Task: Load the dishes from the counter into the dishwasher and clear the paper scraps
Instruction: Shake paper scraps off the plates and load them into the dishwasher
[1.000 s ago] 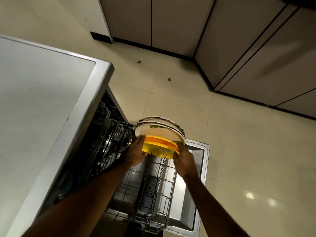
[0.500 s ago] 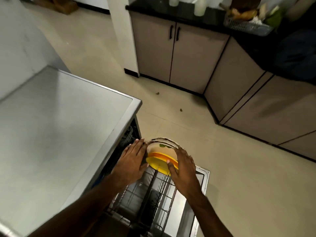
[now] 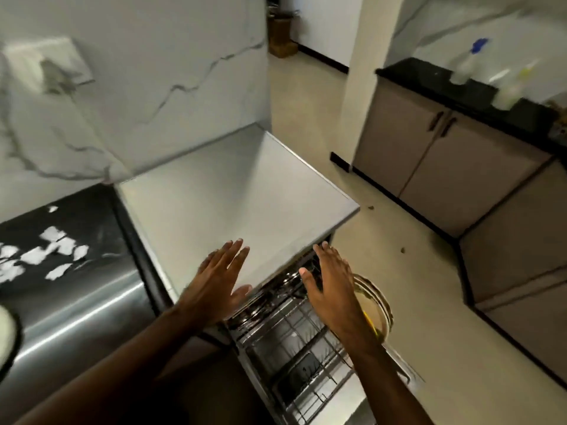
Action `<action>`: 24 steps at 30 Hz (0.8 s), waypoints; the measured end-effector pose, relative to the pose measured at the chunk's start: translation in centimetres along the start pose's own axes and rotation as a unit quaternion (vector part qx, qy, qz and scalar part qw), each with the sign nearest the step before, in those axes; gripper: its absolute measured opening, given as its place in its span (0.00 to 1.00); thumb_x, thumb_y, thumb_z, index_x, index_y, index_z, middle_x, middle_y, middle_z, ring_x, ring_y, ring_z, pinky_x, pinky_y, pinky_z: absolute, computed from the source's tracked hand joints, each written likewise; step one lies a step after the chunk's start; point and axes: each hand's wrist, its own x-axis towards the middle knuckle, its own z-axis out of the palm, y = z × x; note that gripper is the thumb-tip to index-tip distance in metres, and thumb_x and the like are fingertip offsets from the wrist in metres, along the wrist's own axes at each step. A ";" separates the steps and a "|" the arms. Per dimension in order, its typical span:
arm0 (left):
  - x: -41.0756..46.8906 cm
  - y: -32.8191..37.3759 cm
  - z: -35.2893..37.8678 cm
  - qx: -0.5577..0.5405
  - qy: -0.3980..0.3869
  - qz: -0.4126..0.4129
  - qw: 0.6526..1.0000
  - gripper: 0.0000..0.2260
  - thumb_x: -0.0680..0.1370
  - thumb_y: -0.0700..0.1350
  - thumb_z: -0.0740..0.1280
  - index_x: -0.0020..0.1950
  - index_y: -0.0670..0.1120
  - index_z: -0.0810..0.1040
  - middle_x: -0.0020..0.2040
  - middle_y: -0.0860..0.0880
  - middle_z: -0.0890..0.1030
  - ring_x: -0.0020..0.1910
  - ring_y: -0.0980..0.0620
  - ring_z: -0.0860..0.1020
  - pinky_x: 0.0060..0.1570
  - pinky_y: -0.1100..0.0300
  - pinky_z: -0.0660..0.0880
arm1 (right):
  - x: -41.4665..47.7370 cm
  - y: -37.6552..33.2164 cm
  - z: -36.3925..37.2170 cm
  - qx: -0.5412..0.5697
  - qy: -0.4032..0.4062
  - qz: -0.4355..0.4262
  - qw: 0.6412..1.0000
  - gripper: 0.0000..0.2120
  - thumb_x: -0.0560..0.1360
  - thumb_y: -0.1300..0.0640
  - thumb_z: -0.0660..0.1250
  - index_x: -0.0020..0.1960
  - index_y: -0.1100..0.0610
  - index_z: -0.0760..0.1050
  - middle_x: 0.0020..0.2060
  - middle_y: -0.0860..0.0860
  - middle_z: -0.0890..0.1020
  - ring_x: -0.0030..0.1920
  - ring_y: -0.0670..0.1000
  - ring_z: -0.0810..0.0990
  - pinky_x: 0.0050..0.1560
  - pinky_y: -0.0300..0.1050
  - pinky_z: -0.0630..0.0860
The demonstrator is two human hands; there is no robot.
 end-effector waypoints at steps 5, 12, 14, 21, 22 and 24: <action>-8.1 -6.8 -2.7 0.004 0.022 -0.111 0.994 0.38 0.79 0.67 0.56 0.84 0.49 0.54 0.83 0.50 0.51 0.82 0.51 0.47 0.79 0.50 0.49 | 0.6 -6.9 3.9 -0.031 -0.060 -0.102 0.993 0.35 0.81 0.33 0.52 0.83 0.46 0.55 0.84 0.47 0.49 0.83 0.47 0.42 0.82 0.56 0.43; -22.9 -13.2 -5.4 -0.012 0.013 -0.255 0.967 0.39 0.78 0.66 0.61 0.83 0.47 0.57 0.83 0.46 0.56 0.82 0.47 0.52 0.79 0.49 0.50 | -3.3 -16.9 11.7 -0.029 -0.127 -0.186 0.974 0.32 0.82 0.34 0.55 0.82 0.46 0.58 0.84 0.47 0.49 0.83 0.47 0.43 0.82 0.50 0.41; -27.7 -14.8 -5.8 -0.032 0.003 -0.296 0.955 0.42 0.75 0.70 0.57 0.83 0.47 0.57 0.83 0.45 0.57 0.82 0.46 0.53 0.80 0.49 0.50 | -5.1 -20.1 13.6 -0.024 -0.134 -0.196 0.971 0.31 0.82 0.34 0.56 0.81 0.46 0.61 0.83 0.48 0.53 0.83 0.48 0.47 0.82 0.51 0.45; -42.2 -18.6 -6.3 -0.085 0.034 -0.426 0.900 0.38 0.80 0.65 0.63 0.84 0.51 0.53 0.84 0.49 0.51 0.83 0.51 0.47 0.81 0.50 0.45 | -10.6 -29.2 20.6 -0.020 -0.184 -0.250 0.950 0.29 0.82 0.37 0.60 0.80 0.47 0.65 0.83 0.47 0.55 0.83 0.47 0.49 0.81 0.49 0.46; -43.5 -18.9 -6.4 -0.087 0.032 -0.436 0.895 0.38 0.80 0.64 0.63 0.84 0.50 0.53 0.84 0.49 0.50 0.83 0.51 0.46 0.81 0.50 0.45 | -10.9 -30.1 21.6 -0.021 -0.189 -0.258 0.947 0.29 0.82 0.36 0.60 0.79 0.48 0.66 0.83 0.48 0.56 0.83 0.48 0.49 0.81 0.49 0.46; -46.3 -19.5 -7.1 -0.091 0.033 -0.457 0.884 0.38 0.80 0.64 0.62 0.84 0.50 0.52 0.84 0.50 0.50 0.83 0.51 0.46 0.80 0.50 0.45 | -11.8 -32.4 23.7 -0.023 -0.202 -0.272 0.941 0.32 0.81 0.33 0.58 0.78 0.49 0.67 0.82 0.50 0.58 0.83 0.50 0.51 0.80 0.48 0.45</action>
